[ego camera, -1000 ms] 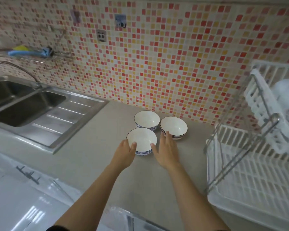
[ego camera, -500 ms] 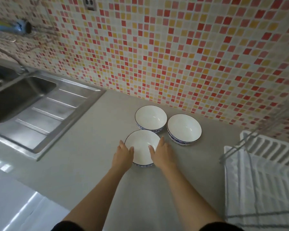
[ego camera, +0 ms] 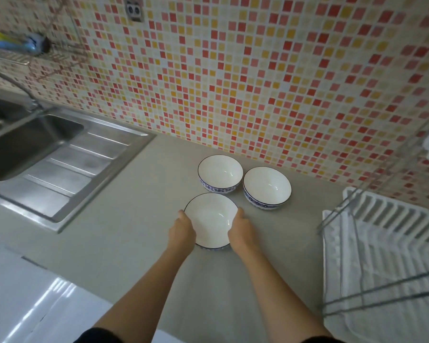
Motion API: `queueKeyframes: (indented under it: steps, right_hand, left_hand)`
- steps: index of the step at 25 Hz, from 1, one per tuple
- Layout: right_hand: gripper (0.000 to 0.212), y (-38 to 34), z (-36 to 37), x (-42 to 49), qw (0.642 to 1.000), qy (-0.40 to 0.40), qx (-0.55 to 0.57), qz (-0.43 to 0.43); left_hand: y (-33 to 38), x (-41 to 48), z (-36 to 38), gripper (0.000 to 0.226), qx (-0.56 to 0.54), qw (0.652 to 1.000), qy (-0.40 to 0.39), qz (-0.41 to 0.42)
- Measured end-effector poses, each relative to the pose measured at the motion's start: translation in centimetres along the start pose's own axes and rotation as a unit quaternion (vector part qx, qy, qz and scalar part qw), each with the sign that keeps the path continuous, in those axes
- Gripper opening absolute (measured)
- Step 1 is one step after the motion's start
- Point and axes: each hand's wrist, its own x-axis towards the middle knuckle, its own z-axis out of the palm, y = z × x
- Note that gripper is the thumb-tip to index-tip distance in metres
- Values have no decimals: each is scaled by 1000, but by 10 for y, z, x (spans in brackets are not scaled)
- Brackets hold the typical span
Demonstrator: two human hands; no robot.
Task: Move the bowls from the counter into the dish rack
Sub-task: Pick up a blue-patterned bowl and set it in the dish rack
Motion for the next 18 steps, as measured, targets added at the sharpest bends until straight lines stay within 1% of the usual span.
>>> queueKeyframes:
  steps: [6, 10, 12, 14, 16, 18]
  right_hand:
    - [63, 4, -41, -76, 996, 58, 64, -27]
    - [66, 5, -82, -138, 988, 115, 94, -39]
    - [66, 3, -111, -167, 980, 154, 112, -59]
    - [63, 2, -144, -193, 964, 215, 130, -88]
    - [60, 0, -175, -218, 942, 286, 133, -116]
    - [57, 4, -205, -242, 912, 364, 127, -143]
  left_hand:
    - [5, -69, -37, 43, -32, 995, 63, 77]
    - [10, -120, -62, 43, -97, 980, 111, 135]
    - [18, -146, -80, 44, -133, 964, 157, 170]
    - [32, -173, -103, 44, -184, 940, 202, 205]
    - [49, -198, -127, 41, -228, 911, 247, 238]
    - [68, -223, -148, 38, -258, 883, 283, 273]
